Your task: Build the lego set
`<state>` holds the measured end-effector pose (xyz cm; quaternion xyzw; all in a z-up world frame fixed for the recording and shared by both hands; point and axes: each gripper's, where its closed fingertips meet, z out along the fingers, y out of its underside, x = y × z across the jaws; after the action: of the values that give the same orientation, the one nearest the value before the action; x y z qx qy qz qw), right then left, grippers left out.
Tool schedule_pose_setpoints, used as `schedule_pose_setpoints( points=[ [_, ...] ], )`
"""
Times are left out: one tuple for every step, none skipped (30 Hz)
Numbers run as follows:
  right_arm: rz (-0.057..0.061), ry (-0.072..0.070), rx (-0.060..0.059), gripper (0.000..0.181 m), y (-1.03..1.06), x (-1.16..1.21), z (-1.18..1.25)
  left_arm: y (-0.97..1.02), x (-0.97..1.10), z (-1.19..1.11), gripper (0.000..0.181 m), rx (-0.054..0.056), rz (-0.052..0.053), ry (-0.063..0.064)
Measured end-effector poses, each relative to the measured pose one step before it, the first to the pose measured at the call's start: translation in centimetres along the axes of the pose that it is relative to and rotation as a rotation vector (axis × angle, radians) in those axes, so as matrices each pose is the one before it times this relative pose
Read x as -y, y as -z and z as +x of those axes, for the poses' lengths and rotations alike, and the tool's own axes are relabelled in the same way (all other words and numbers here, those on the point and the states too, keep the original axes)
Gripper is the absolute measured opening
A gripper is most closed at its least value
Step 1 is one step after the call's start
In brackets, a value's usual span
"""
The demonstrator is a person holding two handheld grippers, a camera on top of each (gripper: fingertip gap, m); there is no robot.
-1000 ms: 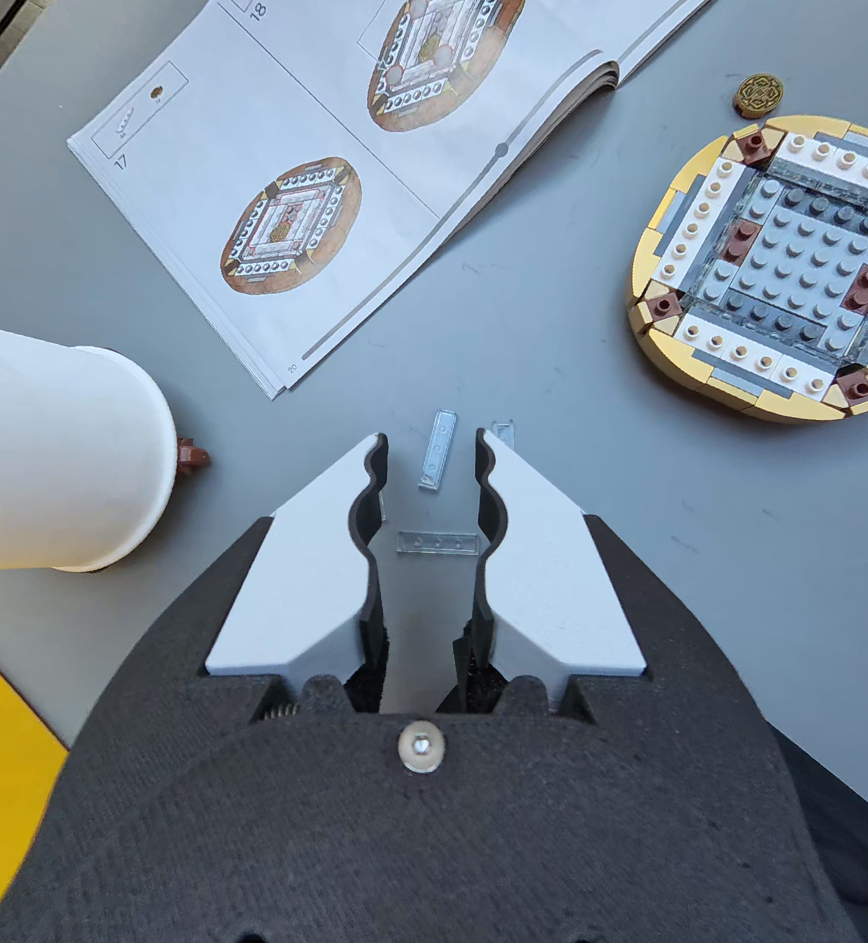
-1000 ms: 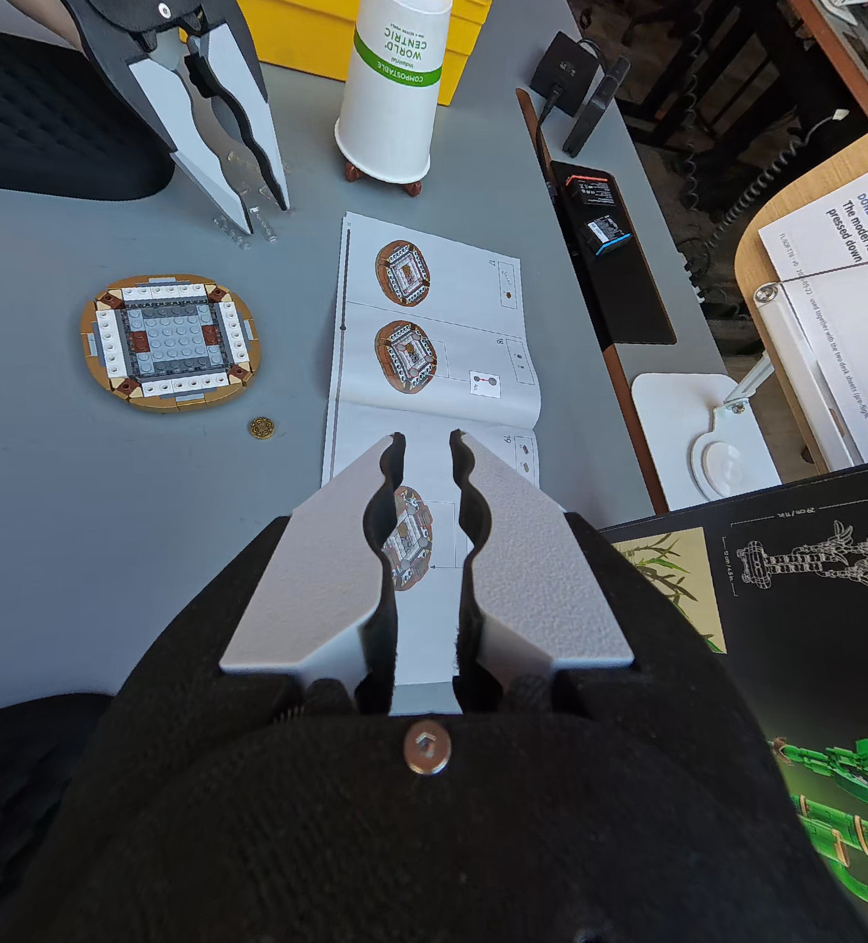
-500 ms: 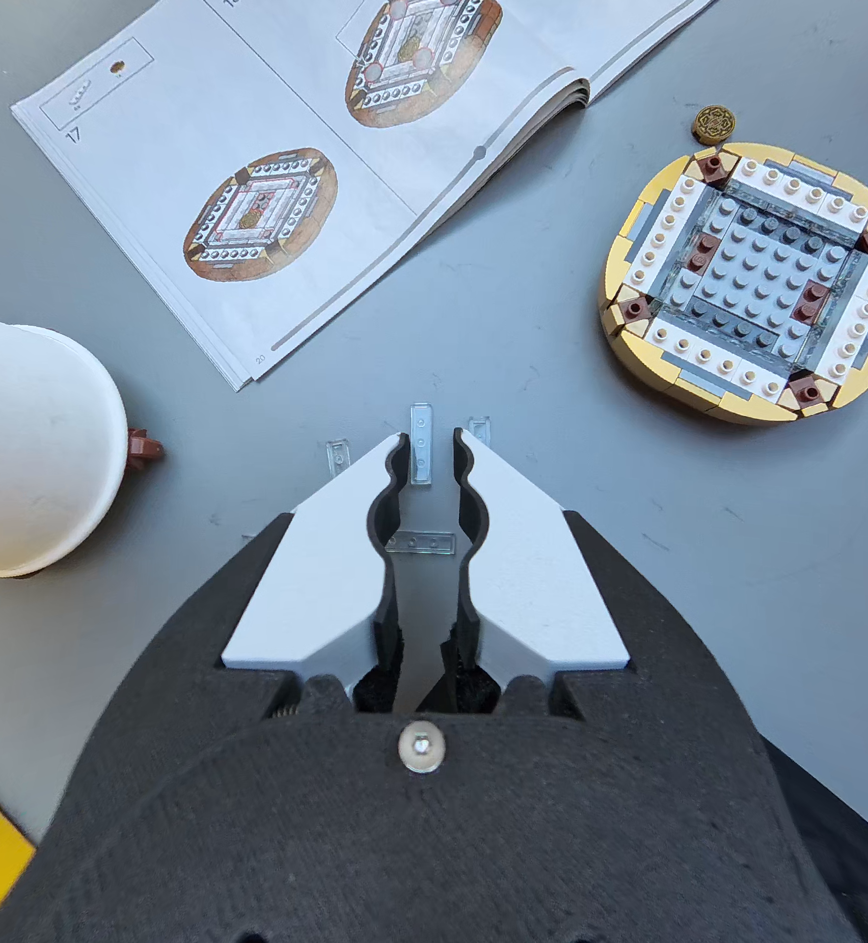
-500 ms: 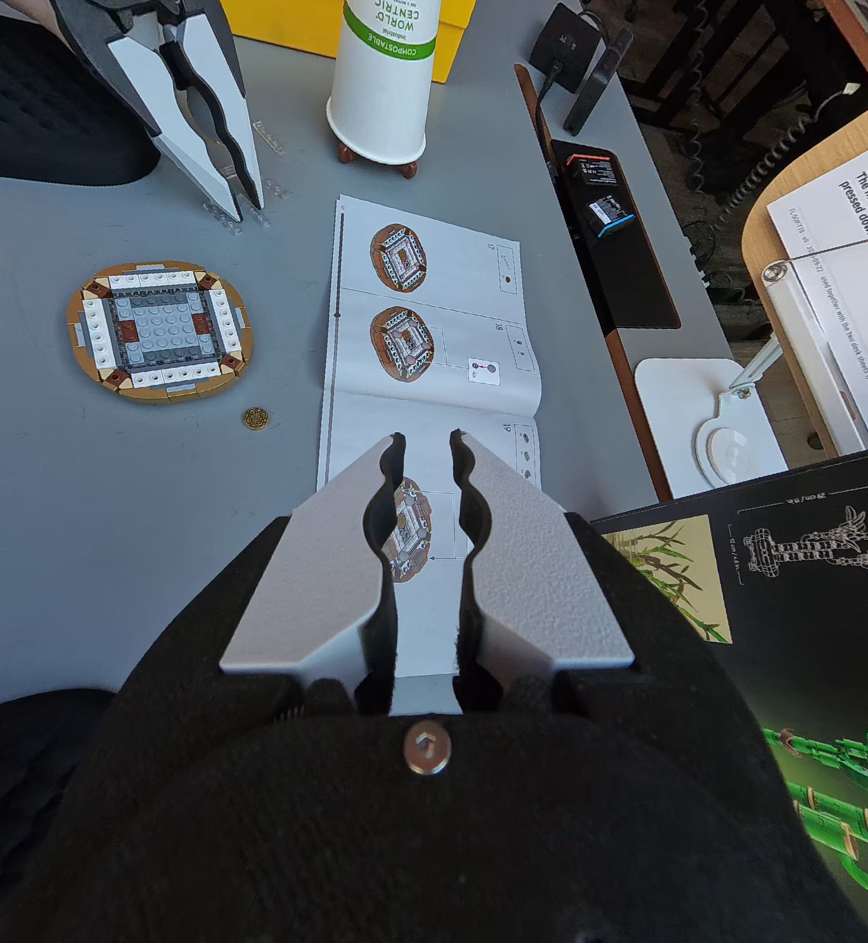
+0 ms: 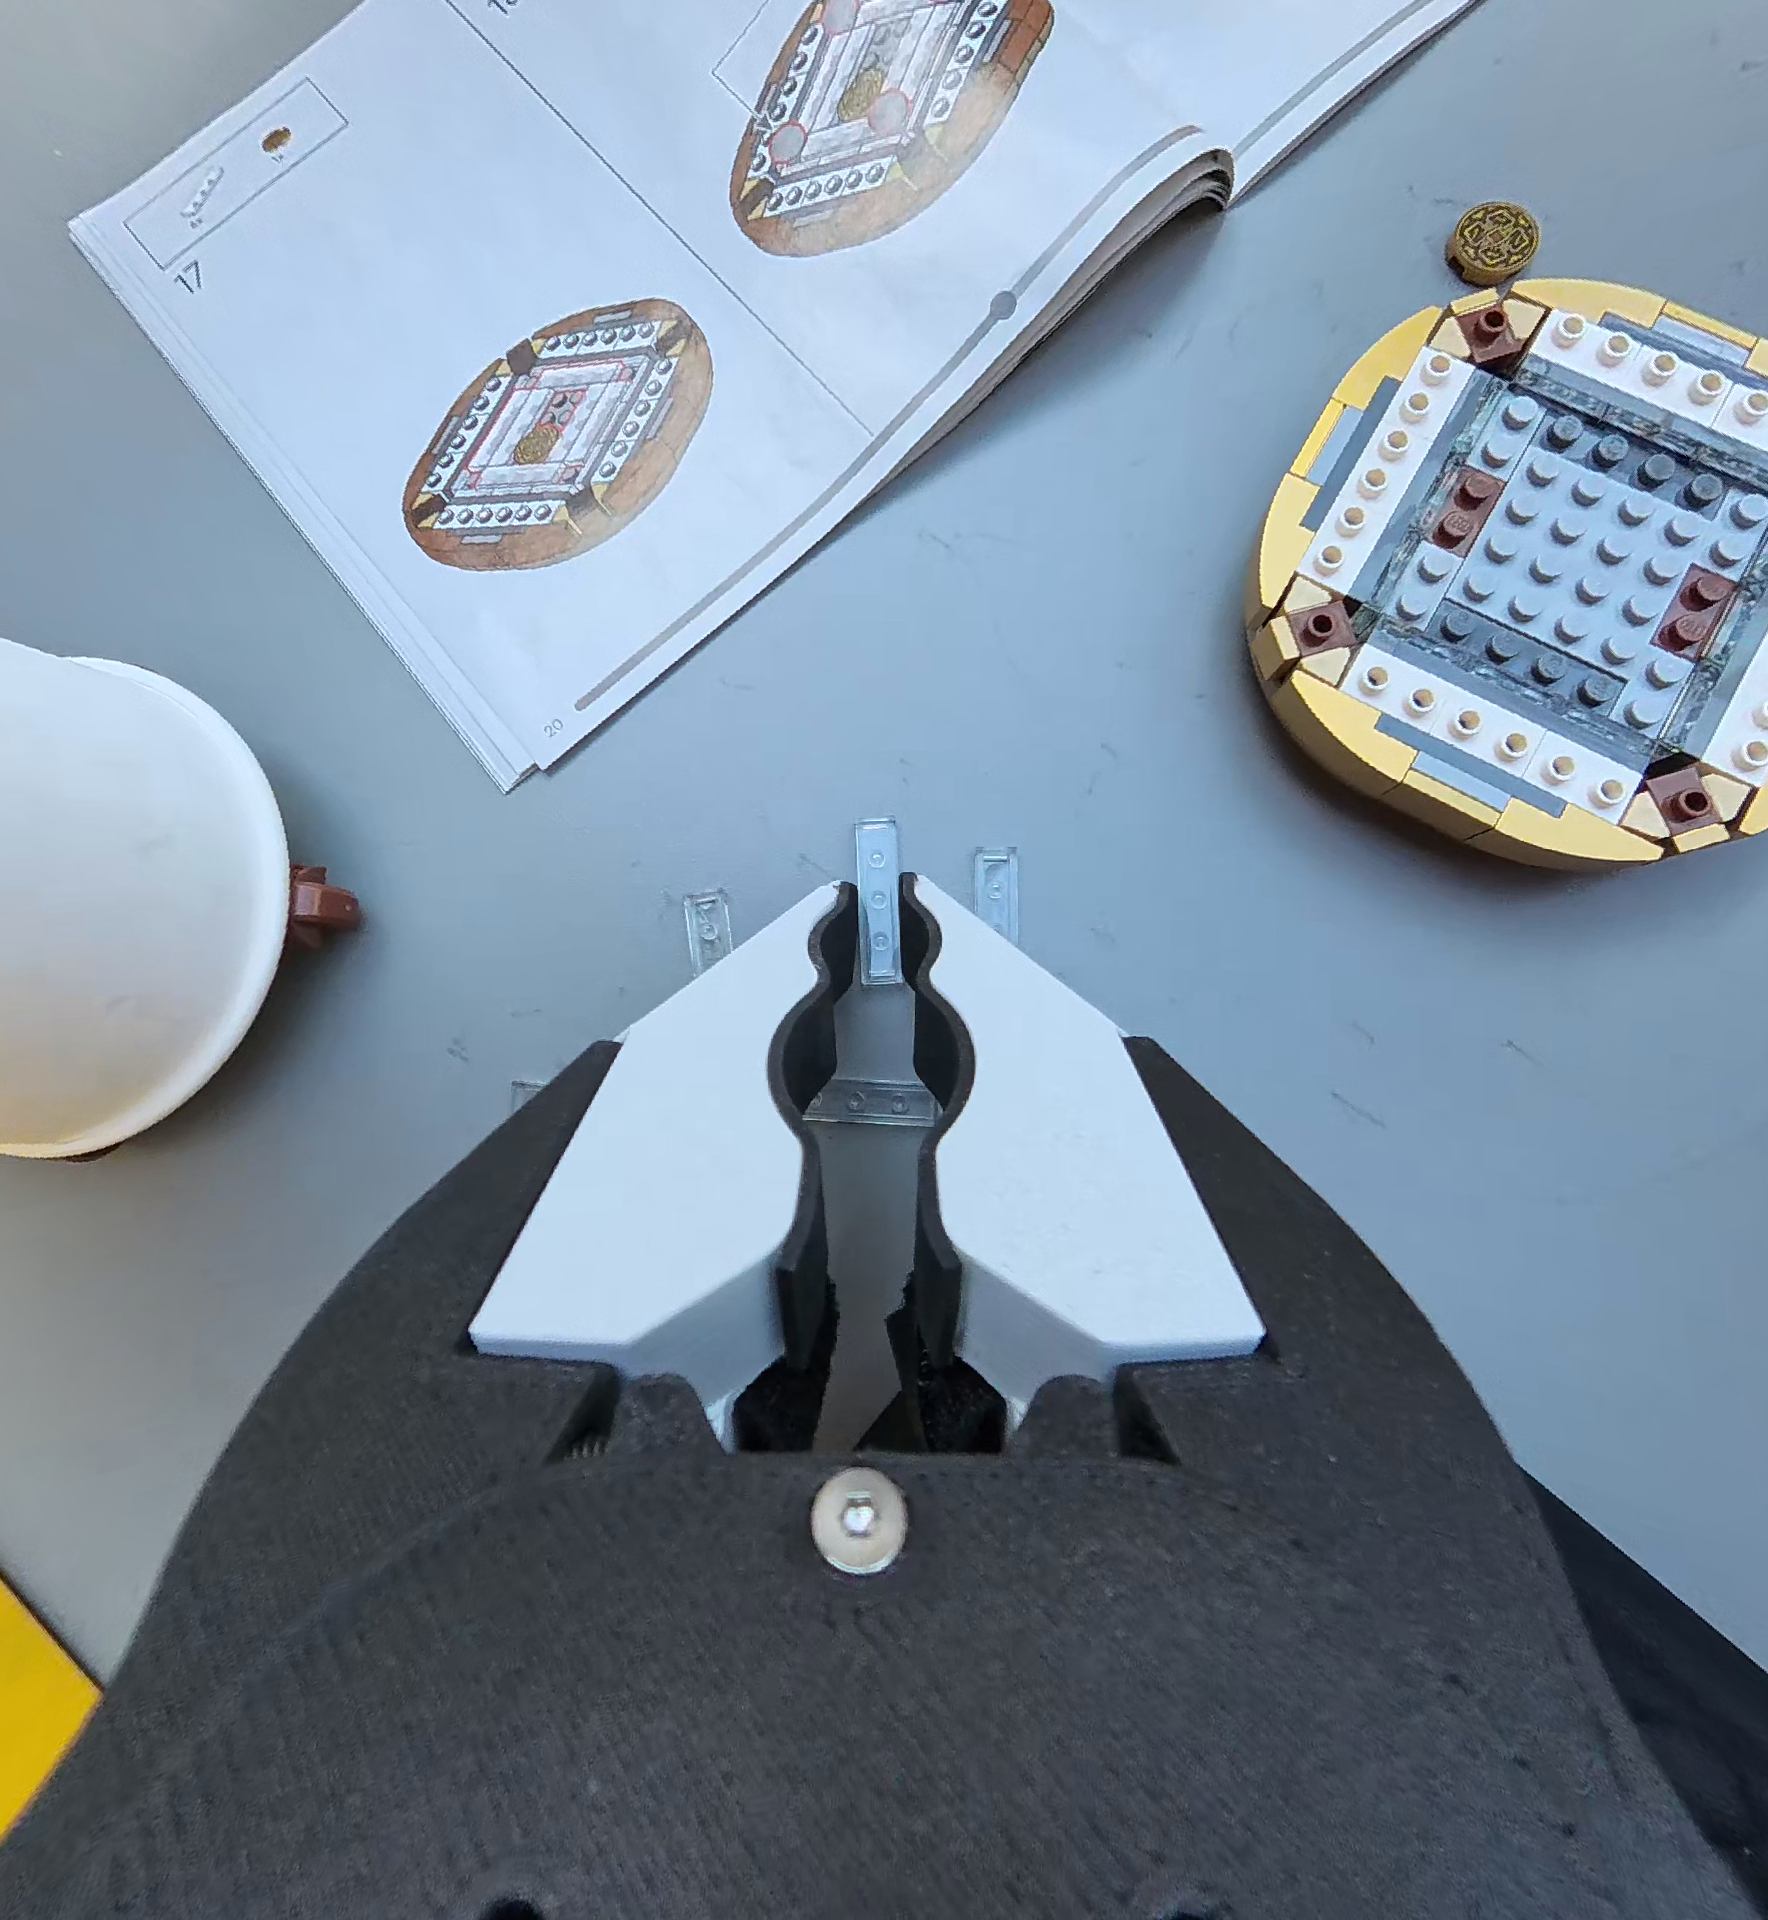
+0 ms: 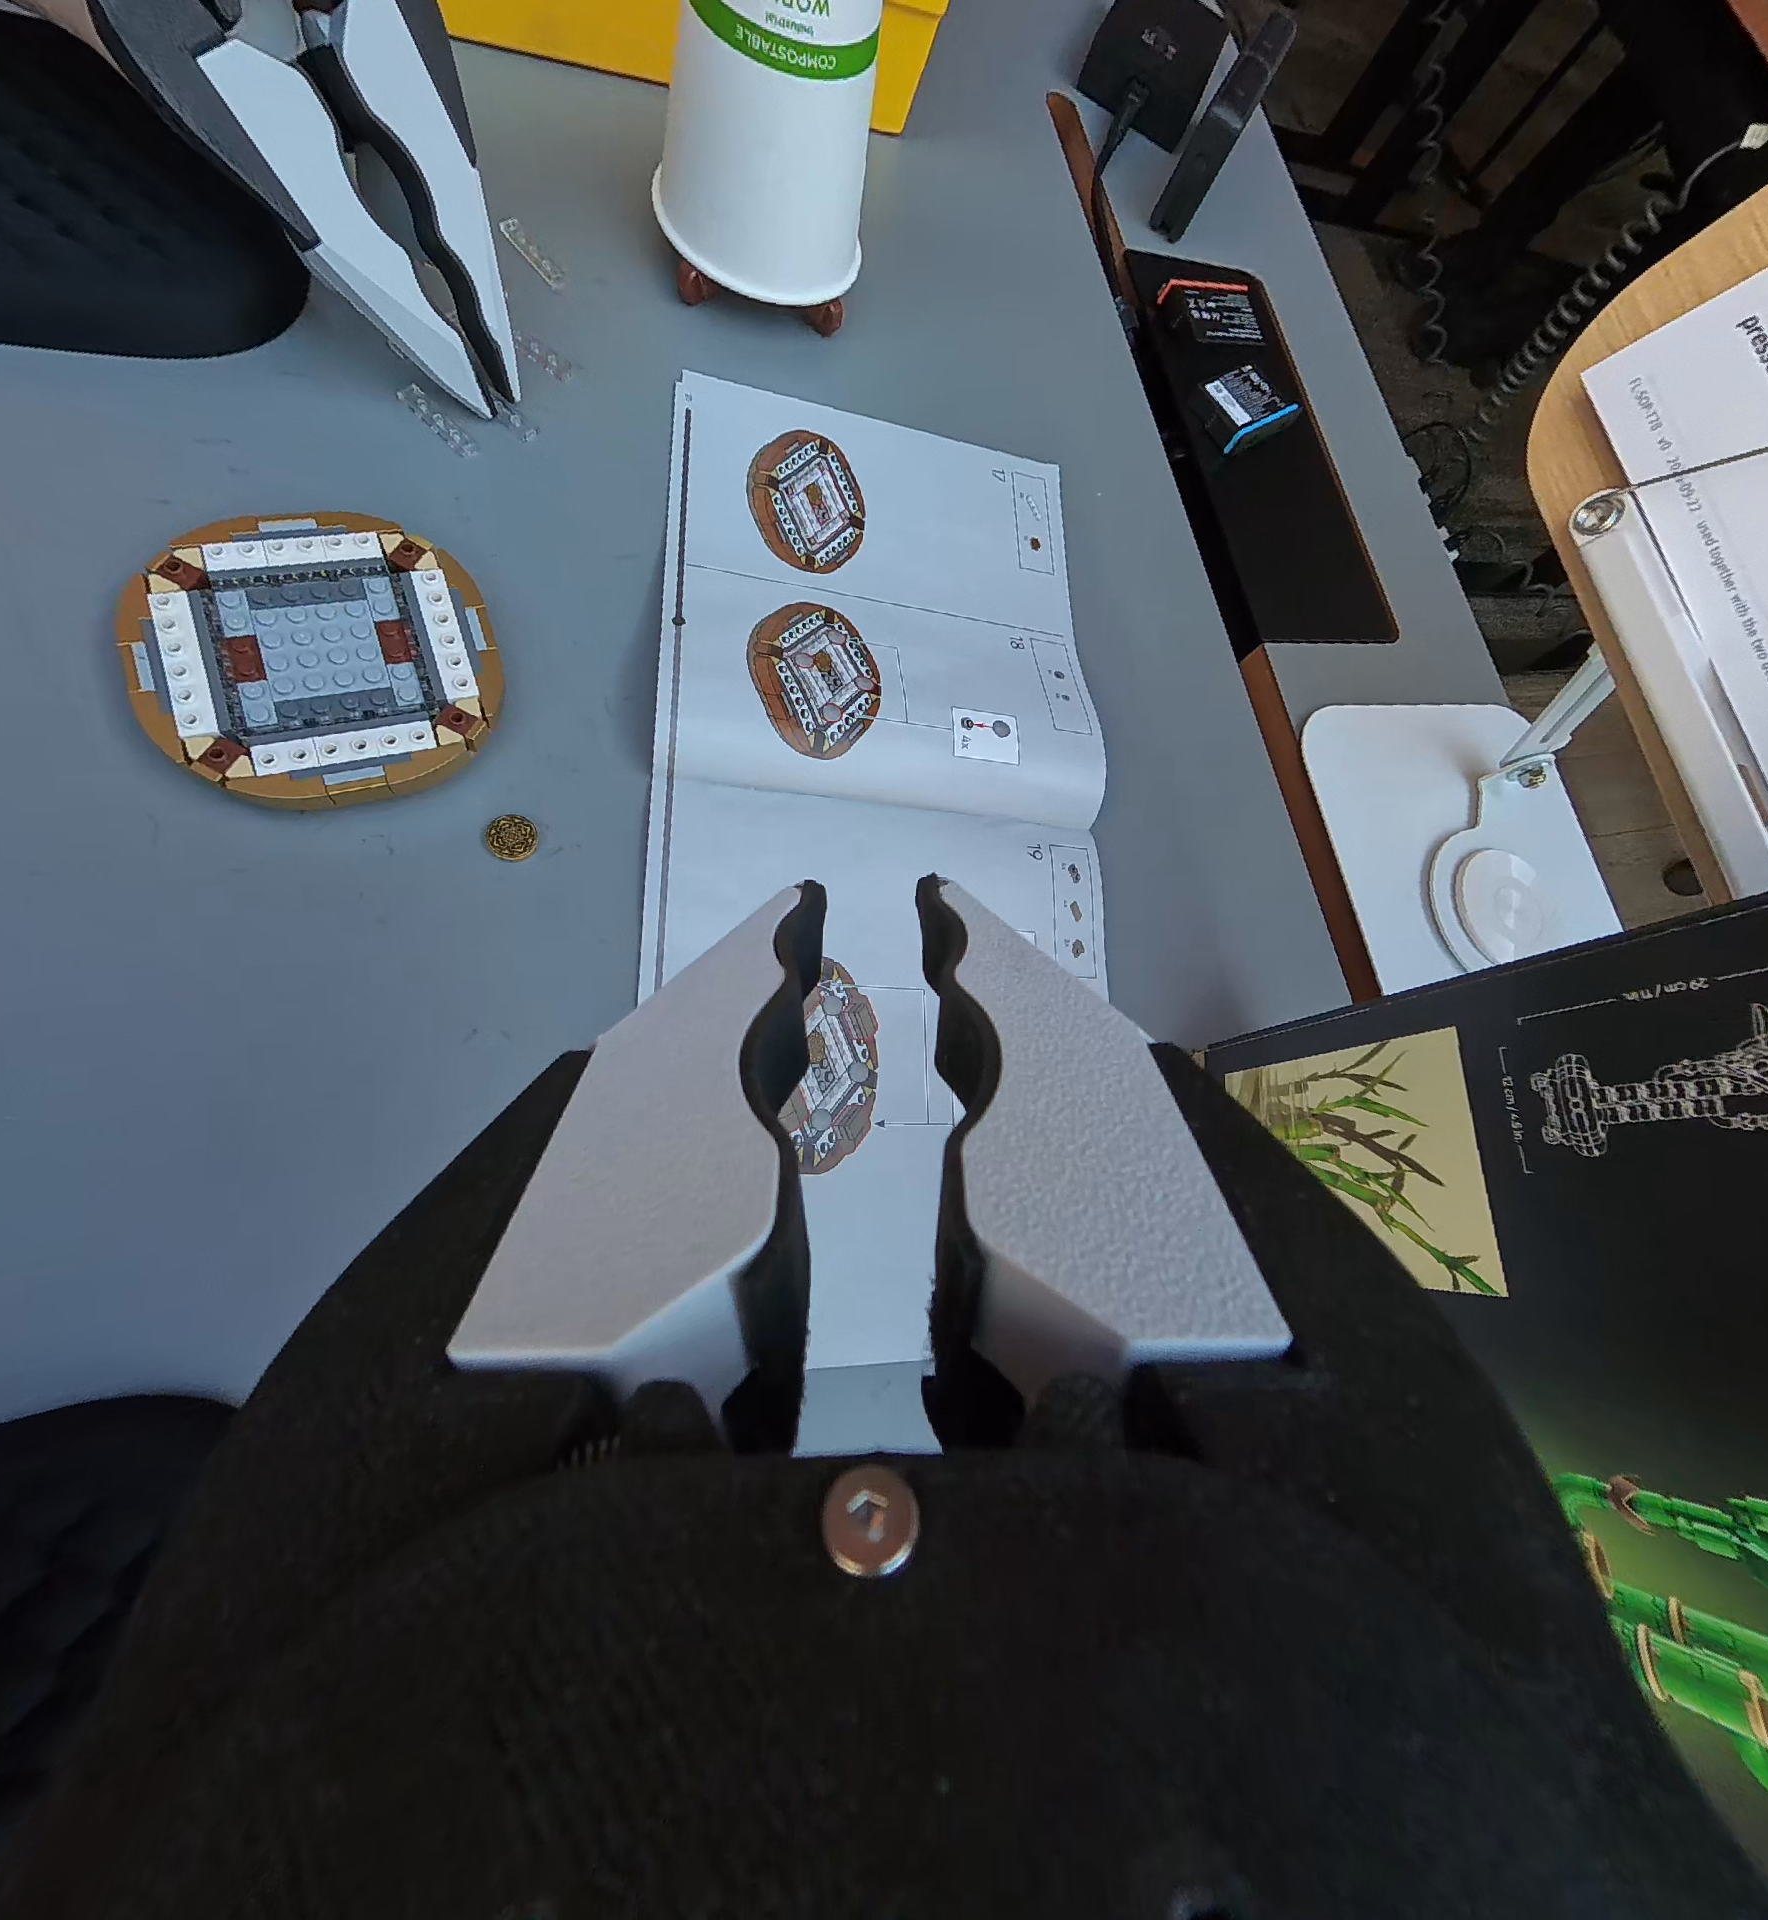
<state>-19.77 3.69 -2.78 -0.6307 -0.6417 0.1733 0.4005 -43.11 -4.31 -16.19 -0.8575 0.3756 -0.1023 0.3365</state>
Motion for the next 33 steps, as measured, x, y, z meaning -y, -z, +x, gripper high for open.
schedule_pose_setpoints(
  points=[
    [0.0003, -0.0007, -0.0001, 0.018, -0.006, -0.026, 0.011, 0.005, -0.018, -0.007, 0.005, 0.0018, -0.0002, -0.0016],
    [0.0003, -0.0002, 0.0002, 0.018, -0.013, -0.020, 0.009, 0.005, 0.005, -0.008, 0.005, 0.0024, 0.0010, -0.0023],
    [-0.0010, -0.0008, 0.0001, 0.018, -0.001, -0.032, 0.019, -0.005, 0.005, -0.001, 0.005, 0.0021, 0.0014, -0.0022],
    [-0.0011, -0.0014, -0.0004, 0.018, -0.008, -0.043, 0.030, 0.006, 0.001, -0.014, 0.005, 0.0022, 0.0007, -0.0016],
    [0.0001, -0.0014, -0.0005, 0.018, -0.013, -0.039, 0.019, 0.021, -0.002, -0.014, 0.005, 0.0018, 0.0009, -0.0003],
    [0.0002, -0.0015, 0.0011, 0.018, -0.018, -0.024, 0.007, 0.016, 0.024, -0.008, 0.005, 0.0000, 0.0024, 0.0010],
    [-0.0007, -0.0010, 0.0014, 0.018, -0.036, -0.036, -0.011, 0.038, 0.034, -0.015, 0.005, -0.0001, 0.0033, 0.0010],
    [-0.0014, -0.0003, -0.0004, 0.018, -0.027, -0.040, 0.032, 0.059, 0.067, -0.033, 0.005, 0.0011, 0.0050, 0.0014],
    [-0.0013, -0.0009, 0.0001, 0.018, -0.042, -0.039, 0.017, 0.062, 0.083, -0.032, 0.005, 0.0004, 0.0061, 0.0031],
    [-0.0006, -0.0008, 0.0023, 0.018, -0.042, -0.013, -0.032, 0.086, 0.081, -0.041, 0.005, -0.0006, 0.0058, 0.0043],
    [-0.0005, 0.0005, 0.0010, 0.018, -0.039, -0.024, -0.015, 0.080, 0.057, -0.043, 0.005, 0.0004, 0.0054, 0.0045],
    [-0.0010, 0.0002, -0.0004, 0.018, -0.039, -0.018, 0.014, 0.087, 0.047, -0.073, 0.005, 0.0020, 0.0049, 0.0046],
    [-0.0011, -0.0008, 0.0010, 0.018, -0.034, -0.028, -0.002, 0.081, 0.059, -0.074, 0.005, 0.0024, 0.0057, 0.0052],
    [-0.0004, -0.0003, 0.0012, 0.018, -0.027, -0.008, -0.017, 0.091, 0.071, 0.018, 0.005, -0.0024, 0.0063, 0.0059],
    [-0.0003, 0.0002, -0.0004, 0.018, -0.016, -0.021, 0.021, 0.092, 0.090, 0.070, 0.005, -0.0057, 0.0067, 0.0058],
    [-0.0006, -0.0006, -0.0004, 0.018, -0.021, -0.019, 0.014, 0.096, 0.088, 0.025, 0.005, -0.0021, 0.0068, 0.0055],
    [-0.0004, -0.0004, 0.0001, 0.018, -0.006, -0.015, 0.003, 0.089, 0.120, 0.012, 0.005, -0.0008, 0.0081, 0.0053],
    [0.0006, 0.0002, -0.0001, 0.018, -0.006, -0.007, 0.010, 0.094, 0.109, 0.082, 0.005, -0.0052, 0.0069, 0.0054],
    [0.0007, -0.0005, -0.0008, 0.018, -0.008, 0.009, 0.018, 0.087, 0.113, 0.064, 0.005, -0.0049, 0.0064, 0.0053],
    [0.0015, -0.0004, -0.0003, 0.018, -0.003, 0.014, 0.003, 0.078, 0.153, 0.031, 0.005, -0.0018, 0.0086, 0.0049],
    [0.0015, 0.0007, 0.0003, 0.018, -0.007, 0.022, -0.009, 0.067, 0.149, 0.049, 0.005, -0.0035, 0.0085, 0.0049],
    [0.0005, 0.0010, -0.0001, 0.018, -0.008, 0.015, -0.002, 0.050, 0.147, 0.078, 0.005, -0.0055, 0.0077, 0.0057],
    [-0.0004, 0.0004, -0.0009, 0.018, -0.018, 0.001, 0.009, 0.054, 0.166, 0.068, 0.005, -0.0051, 0.0088, 0.0061],
    [0.0006, 0.0004, -0.0007, 0.018, -0.011, 0.015, 0.011, 0.049, 0.172, 0.069, 0.005, -0.0047, 0.0088, 0.0060],
    [0.0016, 0.0006, -0.0001, 0.018, -0.008, 0.023, -0.003, 0.042, 0.161, 0.108, 0.005, -0.0072, 0.0081, 0.0054],
    [0.0014, 0.0002, -0.0004, 0.018, -0.019, 0.010, 0.014, 0.041, 0.163, 0.097, 0.005, -0.0058, 0.0082, 0.0042],
    [0.0006, -0.0003, -0.0007, 0.018, -0.014, 0.014, 0.017, 0.034, 0.128, 0.073, 0.005, -0.0041, 0.0064, 0.0032],
    [0.0005, 0.0001, -0.0005, 0.018, -0.002, -0.007, 0.005, 0.016, 0.104, 0.072, 0.005, -0.0037, 0.0048, 0.0029],
    [0.0004, 0.0006, -0.0007, 0.018, -0.009, -0.001, 0.010, 0.015, 0.085, 0.086, 0.005, -0.0046, 0.0040, 0.0031],
    [0.0003, 0.0000, -0.0009, 0.018, 0.012, -0.009, 0.015, 0.011, 0.093, 0.093, 0.005, -0.0041, 0.0046, 0.0030],
    [0.0008, -0.0011, -0.0004, 0.018, 0.010, 0.002, 0.023, 0.016, 0.084, 0.062, 0.005, -0.0030, 0.0039, 0.0027],
    [0.0017, -0.0007, -0.0005, 0.018, 0.007, 0.002, 0.016, 0.011, 0.092, 0.101, 0.005, -0.0048, 0.0045, 0.0027],
    [0.0021, -0.0002, -0.0012, 0.018, 0.002, 0.006, 0.038, 0.012, 0.091, 0.149, 0.005, -0.0081, 0.0044, 0.0028]
  ],
)
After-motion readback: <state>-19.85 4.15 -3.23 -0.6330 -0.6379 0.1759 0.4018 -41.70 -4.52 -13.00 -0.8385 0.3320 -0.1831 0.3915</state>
